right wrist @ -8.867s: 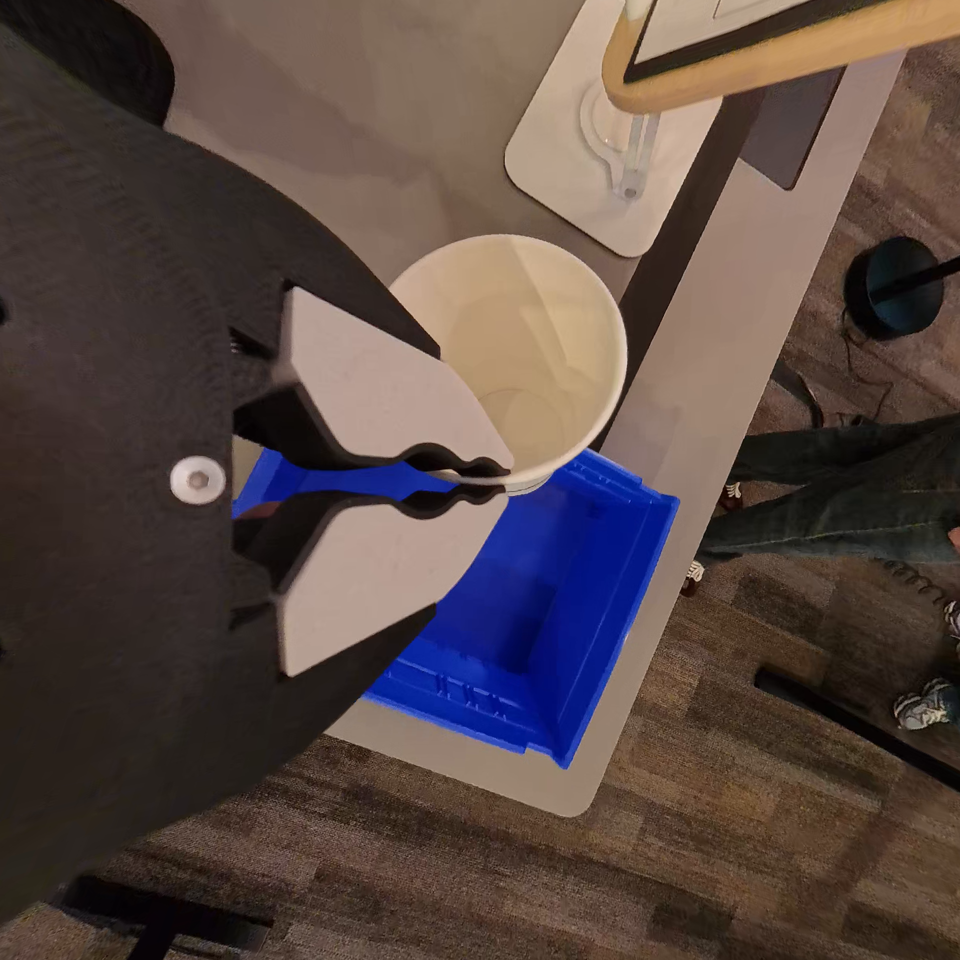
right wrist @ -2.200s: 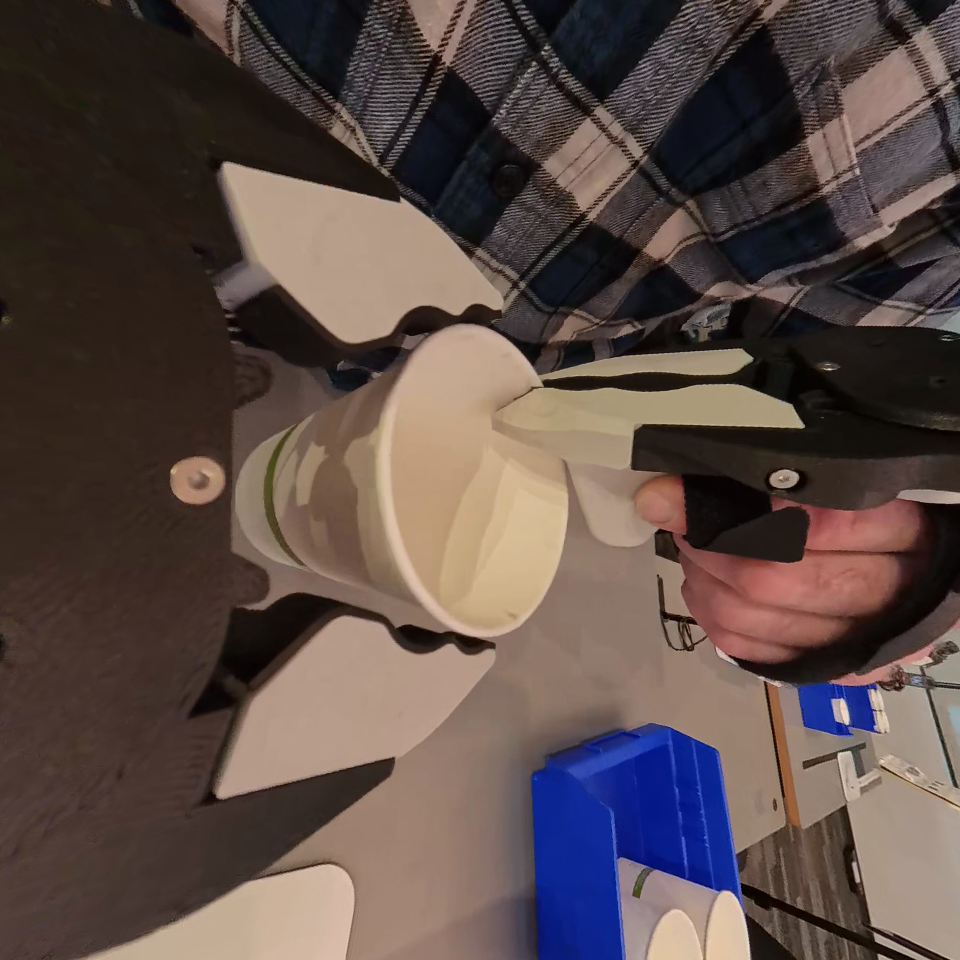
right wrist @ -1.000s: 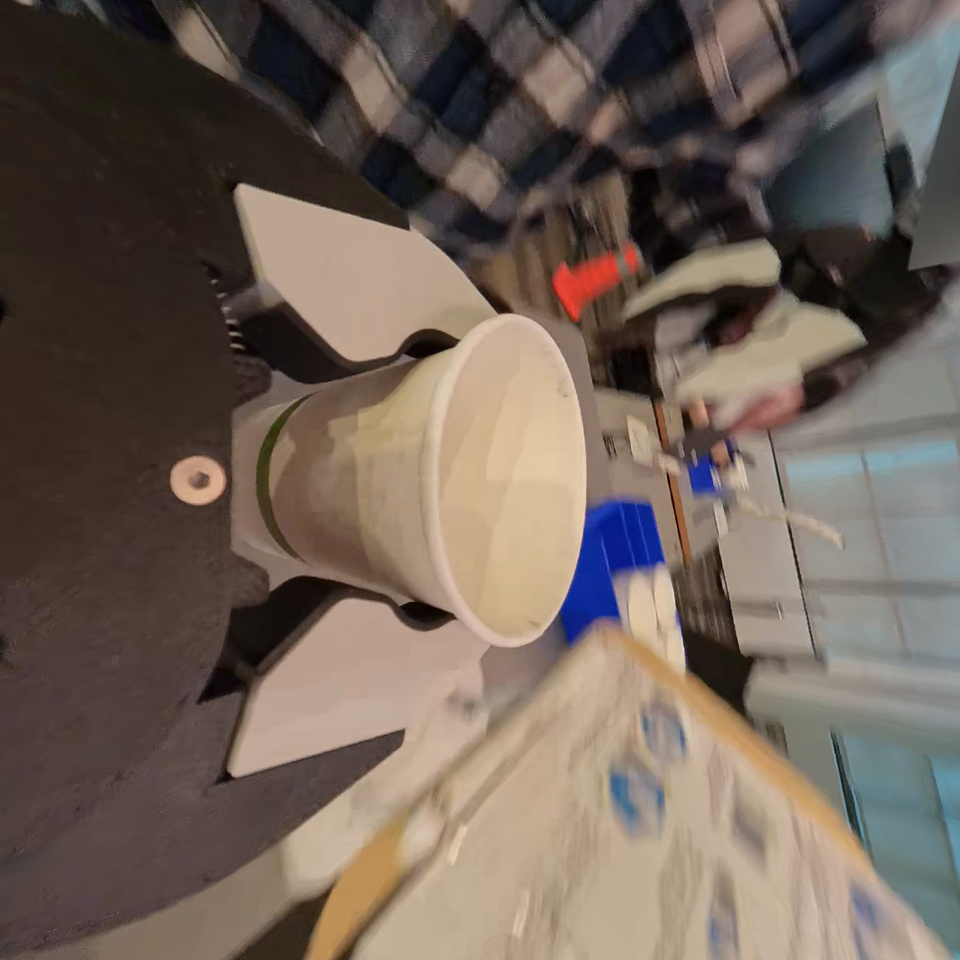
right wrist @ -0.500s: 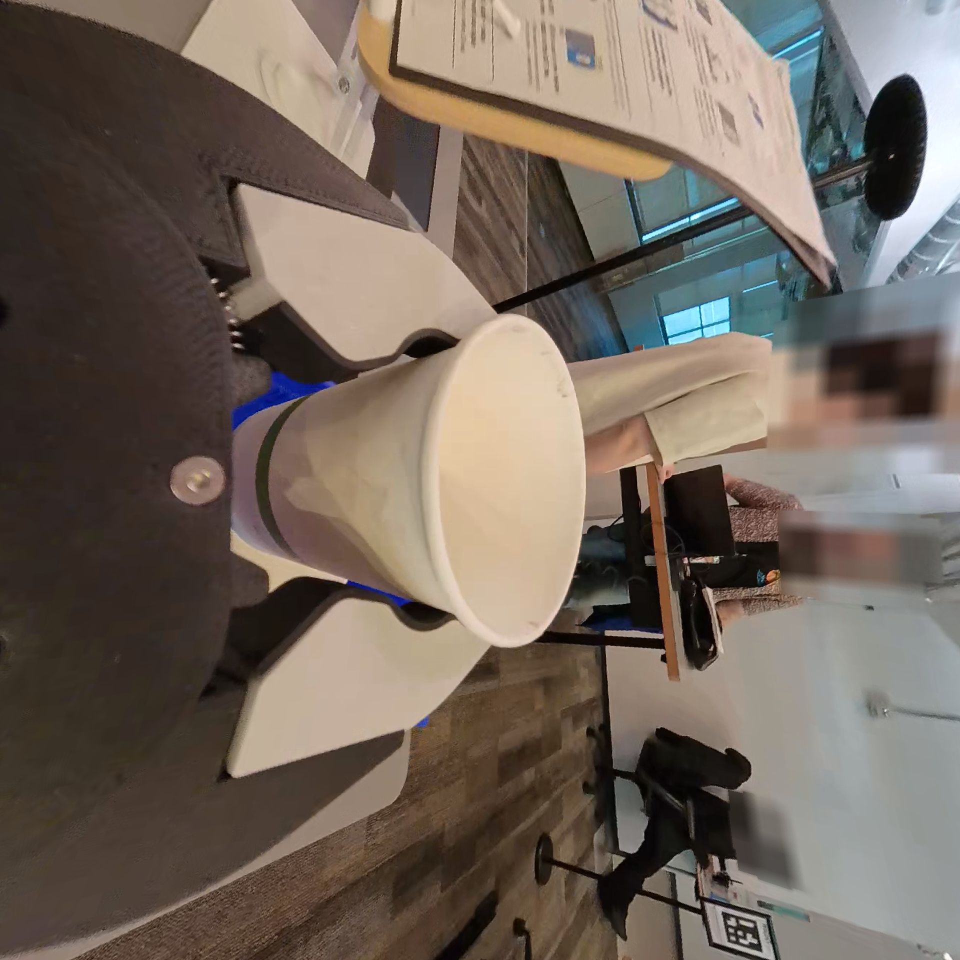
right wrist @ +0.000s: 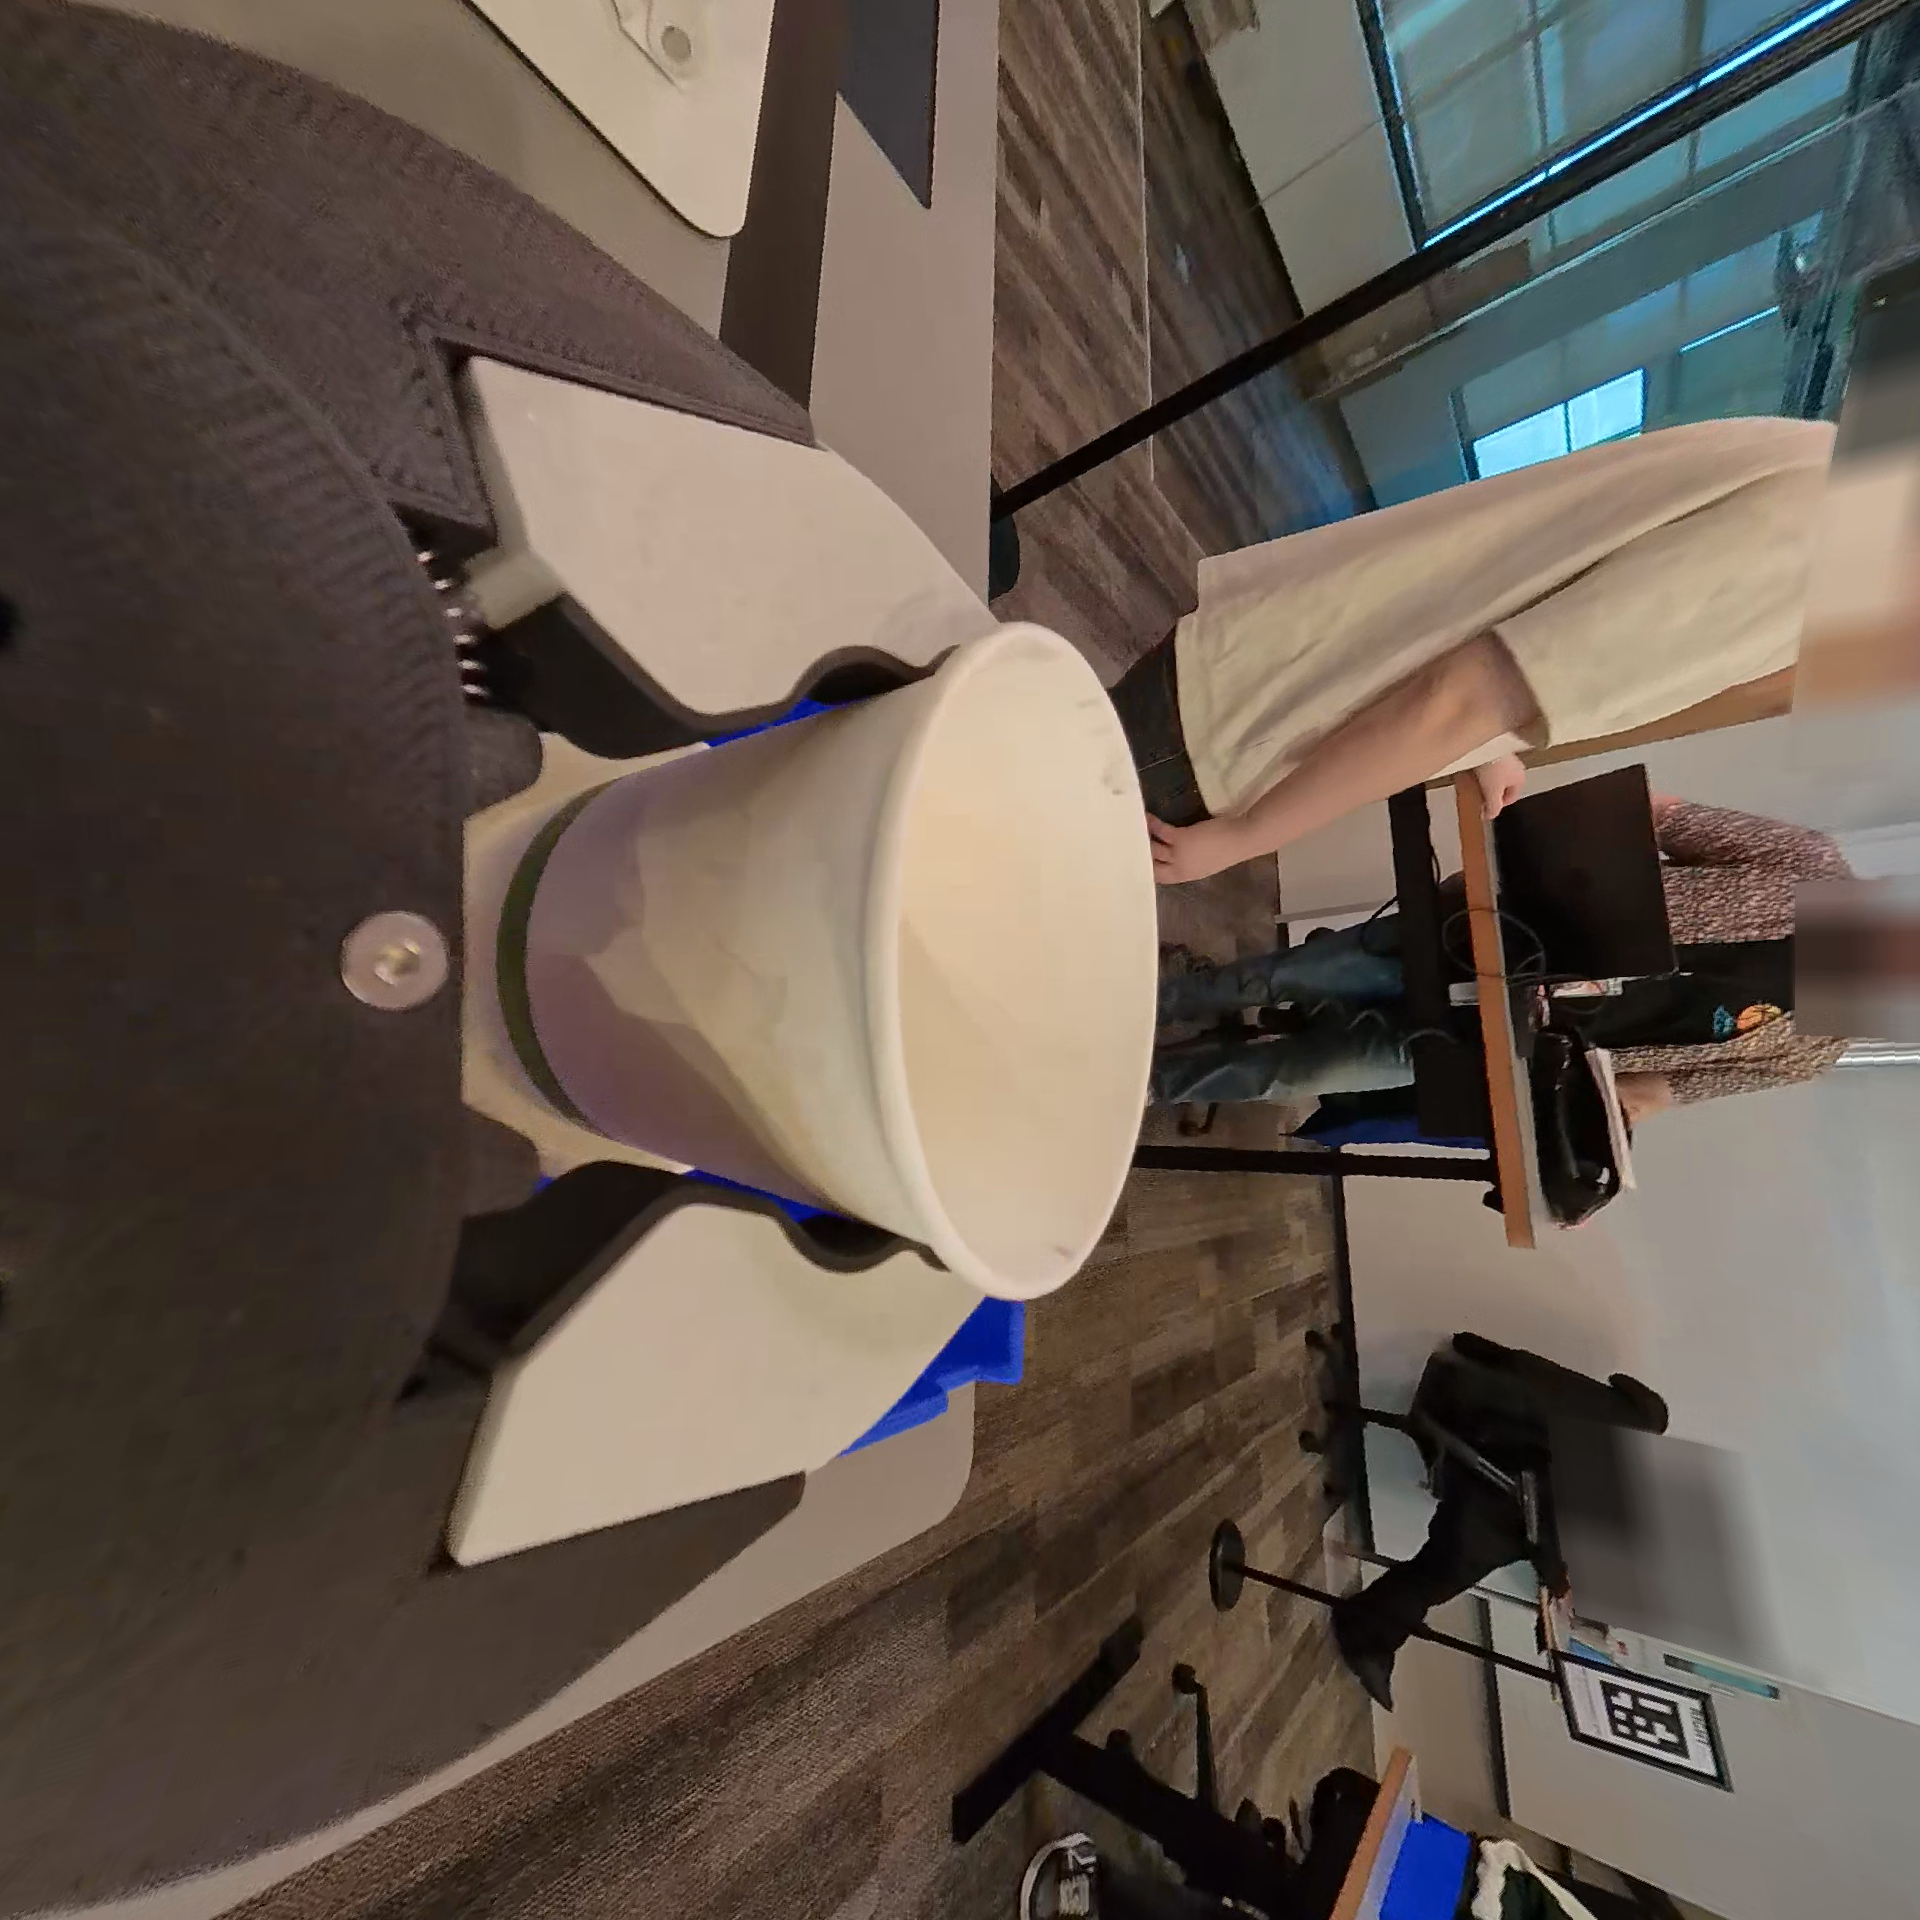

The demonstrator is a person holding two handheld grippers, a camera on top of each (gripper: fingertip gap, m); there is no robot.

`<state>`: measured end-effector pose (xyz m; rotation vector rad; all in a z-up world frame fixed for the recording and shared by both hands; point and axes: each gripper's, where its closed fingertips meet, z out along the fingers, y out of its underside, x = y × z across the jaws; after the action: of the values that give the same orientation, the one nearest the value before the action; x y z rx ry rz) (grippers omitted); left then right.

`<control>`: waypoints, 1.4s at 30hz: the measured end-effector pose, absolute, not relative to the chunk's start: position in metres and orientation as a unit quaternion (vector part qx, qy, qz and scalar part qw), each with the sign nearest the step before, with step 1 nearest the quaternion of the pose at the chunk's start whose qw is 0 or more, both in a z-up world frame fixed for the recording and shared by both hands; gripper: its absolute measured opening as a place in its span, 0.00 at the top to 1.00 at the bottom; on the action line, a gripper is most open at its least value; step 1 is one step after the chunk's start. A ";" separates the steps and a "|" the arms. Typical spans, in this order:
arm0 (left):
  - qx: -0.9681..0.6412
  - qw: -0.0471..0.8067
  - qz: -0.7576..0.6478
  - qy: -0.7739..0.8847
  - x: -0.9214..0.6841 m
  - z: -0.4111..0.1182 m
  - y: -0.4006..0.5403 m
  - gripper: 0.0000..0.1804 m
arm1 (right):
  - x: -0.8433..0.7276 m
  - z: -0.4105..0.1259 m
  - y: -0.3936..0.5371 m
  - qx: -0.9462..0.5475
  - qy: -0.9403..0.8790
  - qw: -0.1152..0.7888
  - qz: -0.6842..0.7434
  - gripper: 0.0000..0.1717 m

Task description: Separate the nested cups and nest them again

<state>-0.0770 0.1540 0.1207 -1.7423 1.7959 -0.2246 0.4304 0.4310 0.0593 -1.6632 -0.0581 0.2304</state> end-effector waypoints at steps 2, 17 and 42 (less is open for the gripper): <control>-0.661 0.307 -0.083 0.679 -0.078 0.119 0.156 0.76 | 0.428 0.056 0.430 -0.740 -0.027 0.664 0.102 0.42; -0.686 0.298 -0.072 0.660 -0.093 0.112 0.172 0.74 | 0.429 0.062 0.400 -0.753 -0.008 0.655 0.070 0.27; -0.813 0.288 0.128 0.490 -0.333 0.028 0.323 0.75 | 0.201 0.070 0.250 -0.751 -0.207 0.600 0.182 0.39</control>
<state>-0.3328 0.3234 0.0276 -2.1708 1.3079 0.3431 0.2011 0.2503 0.0703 -1.7403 -0.4796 0.4209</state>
